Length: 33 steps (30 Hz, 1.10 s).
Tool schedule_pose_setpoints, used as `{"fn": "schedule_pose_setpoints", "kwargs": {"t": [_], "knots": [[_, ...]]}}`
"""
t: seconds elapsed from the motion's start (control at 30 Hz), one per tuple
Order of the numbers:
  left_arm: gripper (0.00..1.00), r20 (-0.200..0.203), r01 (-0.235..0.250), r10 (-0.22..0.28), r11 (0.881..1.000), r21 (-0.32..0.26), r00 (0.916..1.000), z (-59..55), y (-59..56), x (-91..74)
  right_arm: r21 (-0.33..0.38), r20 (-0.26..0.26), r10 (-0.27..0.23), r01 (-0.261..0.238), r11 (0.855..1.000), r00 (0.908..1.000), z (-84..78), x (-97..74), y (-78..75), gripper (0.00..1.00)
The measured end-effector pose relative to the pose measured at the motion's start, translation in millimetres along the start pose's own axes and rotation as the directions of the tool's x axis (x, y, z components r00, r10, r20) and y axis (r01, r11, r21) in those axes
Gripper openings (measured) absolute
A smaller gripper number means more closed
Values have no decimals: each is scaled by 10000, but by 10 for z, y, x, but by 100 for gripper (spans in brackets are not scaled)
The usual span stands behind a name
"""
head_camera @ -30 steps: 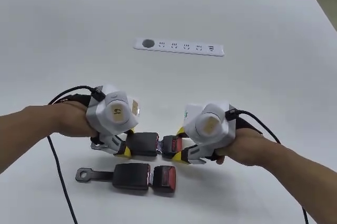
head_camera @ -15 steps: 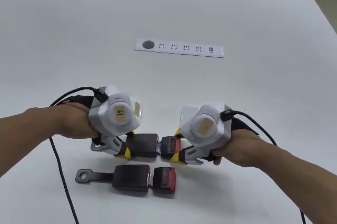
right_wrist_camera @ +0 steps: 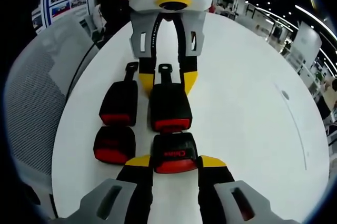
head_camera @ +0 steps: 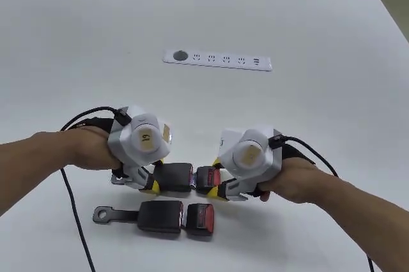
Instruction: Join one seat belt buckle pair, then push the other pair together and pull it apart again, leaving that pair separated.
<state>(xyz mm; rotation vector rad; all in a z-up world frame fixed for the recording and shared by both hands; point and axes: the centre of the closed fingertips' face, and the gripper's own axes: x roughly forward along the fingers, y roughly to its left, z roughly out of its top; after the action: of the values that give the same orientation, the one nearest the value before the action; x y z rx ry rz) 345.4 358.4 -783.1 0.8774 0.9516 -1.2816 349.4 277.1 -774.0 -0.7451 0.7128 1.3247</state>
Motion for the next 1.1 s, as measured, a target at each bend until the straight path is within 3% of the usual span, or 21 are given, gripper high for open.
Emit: {"fn": "schedule_pose_setpoints", "kwargs": {"t": [0.6, 0.83, 1.1], "knots": [[31, -186, 72, -74, 9999, -112, 9998, -15, -3, -3, -67, -138, 12, -13, 10000, 9999, -131, -75, -47, 29], [31, -795, 202, -199, 9998, 21, 9966, -3, -7, -4, -63, -42, 39, -40, 10000, 10000, -135, -94, -13, 29], [31, -878, 194, -200, 9998, -74, 9959, -26, 3, 15, -103, -134, 37, -38, 9999, 9999, -184, -116, -36, 29]]}}
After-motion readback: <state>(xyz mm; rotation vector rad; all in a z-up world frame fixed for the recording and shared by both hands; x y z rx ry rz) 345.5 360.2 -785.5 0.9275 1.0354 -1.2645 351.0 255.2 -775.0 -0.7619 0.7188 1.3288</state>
